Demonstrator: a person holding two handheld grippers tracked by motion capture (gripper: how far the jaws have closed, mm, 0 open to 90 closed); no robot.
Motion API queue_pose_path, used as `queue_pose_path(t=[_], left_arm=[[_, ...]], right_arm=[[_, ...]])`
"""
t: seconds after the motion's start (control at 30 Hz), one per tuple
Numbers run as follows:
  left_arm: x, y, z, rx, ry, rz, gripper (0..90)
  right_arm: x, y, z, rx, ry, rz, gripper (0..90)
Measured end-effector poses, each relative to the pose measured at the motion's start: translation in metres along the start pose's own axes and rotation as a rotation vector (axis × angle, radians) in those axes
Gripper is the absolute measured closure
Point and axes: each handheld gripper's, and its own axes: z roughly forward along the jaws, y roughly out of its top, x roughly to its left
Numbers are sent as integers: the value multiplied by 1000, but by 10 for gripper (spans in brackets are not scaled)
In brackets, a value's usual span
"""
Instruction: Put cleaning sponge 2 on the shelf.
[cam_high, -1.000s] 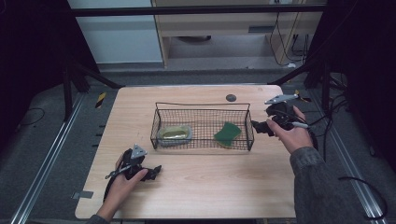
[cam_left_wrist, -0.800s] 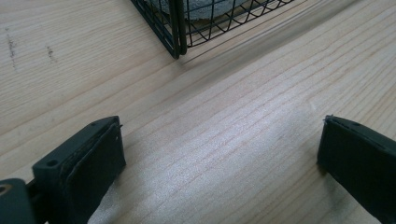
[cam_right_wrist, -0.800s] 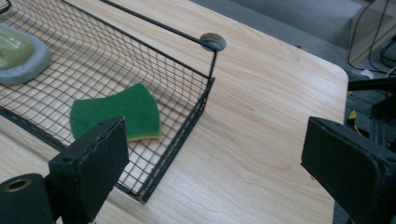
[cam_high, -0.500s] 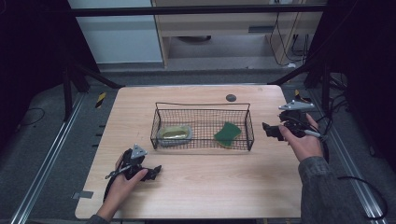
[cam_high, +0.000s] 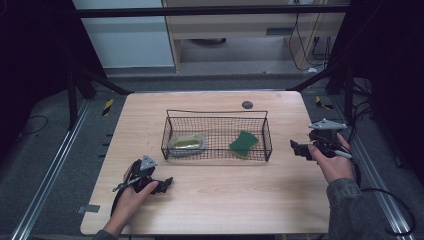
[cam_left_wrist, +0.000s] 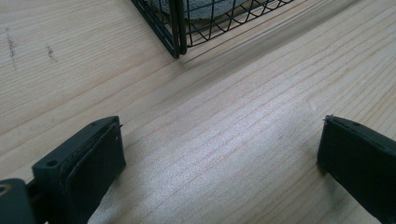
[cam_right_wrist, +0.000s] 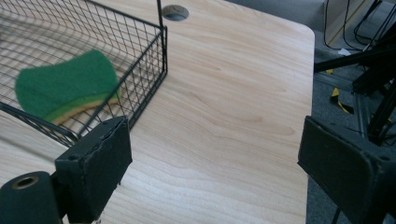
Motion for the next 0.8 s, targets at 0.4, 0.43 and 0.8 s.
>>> queue_pose_path(t=[0.4, 0.43, 0.8], left_arm=[[0, 0, 0, 0, -1, -1, 0], [0, 0, 0, 0, -1, -1, 0], [0, 0, 0, 0, -1, 0, 0]], right_arm=[[-8, -31, 13, 45, -7, 26, 106], [-8, -33, 15, 48, -7, 29, 106], [-2, -52, 33, 80, 9, 47, 104]])
